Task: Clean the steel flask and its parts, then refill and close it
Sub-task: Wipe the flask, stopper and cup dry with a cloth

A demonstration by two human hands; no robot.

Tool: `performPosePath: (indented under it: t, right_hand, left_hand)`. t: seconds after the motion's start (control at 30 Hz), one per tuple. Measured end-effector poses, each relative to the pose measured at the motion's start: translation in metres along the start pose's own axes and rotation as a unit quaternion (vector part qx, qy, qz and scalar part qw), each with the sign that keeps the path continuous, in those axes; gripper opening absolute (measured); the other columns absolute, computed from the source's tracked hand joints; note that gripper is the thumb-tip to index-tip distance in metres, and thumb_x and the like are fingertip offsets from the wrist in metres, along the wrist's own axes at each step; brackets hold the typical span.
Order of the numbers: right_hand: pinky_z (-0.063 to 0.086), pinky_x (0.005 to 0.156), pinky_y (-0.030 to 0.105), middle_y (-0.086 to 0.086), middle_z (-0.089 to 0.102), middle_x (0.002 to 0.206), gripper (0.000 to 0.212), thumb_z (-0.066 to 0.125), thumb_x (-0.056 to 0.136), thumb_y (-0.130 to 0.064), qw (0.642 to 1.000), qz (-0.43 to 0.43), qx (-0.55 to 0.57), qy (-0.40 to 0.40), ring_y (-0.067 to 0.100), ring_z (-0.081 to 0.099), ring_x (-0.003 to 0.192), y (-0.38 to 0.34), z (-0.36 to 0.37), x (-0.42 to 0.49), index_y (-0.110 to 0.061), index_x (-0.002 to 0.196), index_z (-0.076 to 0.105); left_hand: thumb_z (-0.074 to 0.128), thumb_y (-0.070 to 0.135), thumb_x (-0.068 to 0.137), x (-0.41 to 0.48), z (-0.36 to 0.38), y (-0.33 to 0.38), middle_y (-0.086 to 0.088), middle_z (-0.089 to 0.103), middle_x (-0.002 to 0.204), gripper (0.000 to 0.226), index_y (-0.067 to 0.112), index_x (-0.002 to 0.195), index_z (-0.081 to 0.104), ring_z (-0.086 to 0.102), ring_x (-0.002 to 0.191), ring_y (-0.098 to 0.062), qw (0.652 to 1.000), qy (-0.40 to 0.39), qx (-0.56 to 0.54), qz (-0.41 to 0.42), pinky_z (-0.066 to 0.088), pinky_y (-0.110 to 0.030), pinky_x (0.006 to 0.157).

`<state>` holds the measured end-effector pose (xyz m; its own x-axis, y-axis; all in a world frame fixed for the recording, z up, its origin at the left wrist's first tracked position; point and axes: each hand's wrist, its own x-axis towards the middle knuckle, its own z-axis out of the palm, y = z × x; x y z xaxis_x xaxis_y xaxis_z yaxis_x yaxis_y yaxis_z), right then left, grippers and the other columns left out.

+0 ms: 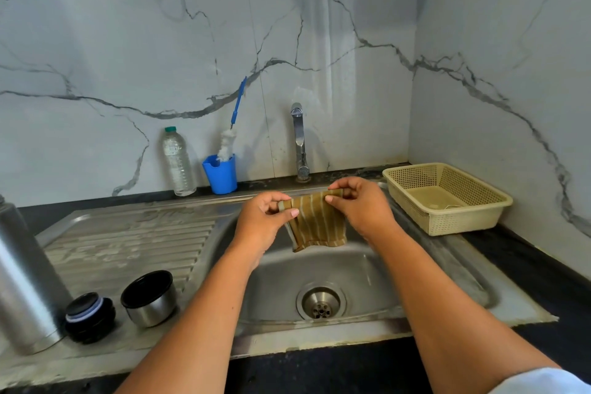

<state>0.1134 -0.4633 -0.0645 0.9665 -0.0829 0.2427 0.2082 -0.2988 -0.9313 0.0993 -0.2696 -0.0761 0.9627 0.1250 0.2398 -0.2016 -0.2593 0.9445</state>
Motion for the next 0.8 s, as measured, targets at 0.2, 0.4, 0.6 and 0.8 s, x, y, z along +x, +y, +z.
performPosePath:
  t: [0.2,0.4,0.6,0.8]
  right_hand:
    - [0.045,0.069,0.023,-0.009,0.062,0.102,0.014,0.063,0.098,-0.038,0.999,-0.043,-0.026,-0.006,0.008,0.058,0.094,-0.007,-0.003,-0.004,-0.029,0.108,0.061]
    - [0.045,0.068,0.023,-0.011,0.057,0.103,0.019,0.045,0.106,-0.041,0.997,-0.057,-0.036,-0.028,0.007,0.056,0.094,-0.006,0.004,-0.005,-0.03,0.121,0.051]
    - [0.058,0.091,0.05,0.003,0.065,0.117,0.023,0.048,0.104,-0.043,0.992,0.043,0.112,-0.047,0.024,0.067,0.104,0.002,0.01,0.003,-0.03,0.121,0.056]
    - [0.056,0.093,0.059,0.022,0.072,0.116,0.036,0.063,0.099,-0.031,0.906,0.195,0.357,-0.114,0.038,0.072,0.104,0.001,0.001,0.005,-0.005,0.124,0.06]
  left_hand:
    - [0.069,0.038,0.096,-0.003,-0.002,0.007,0.001,0.075,0.101,0.019,0.021,0.106,0.071,0.068,0.103,-0.018,0.999,-0.023,-0.021,-0.008,0.05,-0.033,0.088]
    - [0.055,0.049,0.102,-0.003,0.002,0.013,-0.005,0.076,0.11,0.033,0.019,0.112,0.064,0.073,0.105,-0.023,0.991,-0.023,-0.12,-0.061,0.056,-0.055,0.098]
    - [0.063,0.034,0.1,-0.004,-0.002,0.018,-0.012,0.075,0.112,0.031,0.011,0.121,0.064,0.074,0.103,-0.029,0.958,-0.022,-0.24,-0.153,0.061,-0.048,0.086]
    - [0.067,0.002,0.093,-0.005,-0.007,0.015,-0.023,0.073,0.117,0.035,-0.004,0.127,0.063,0.073,0.108,-0.033,0.922,-0.124,-0.33,-0.159,0.063,-0.043,0.086]
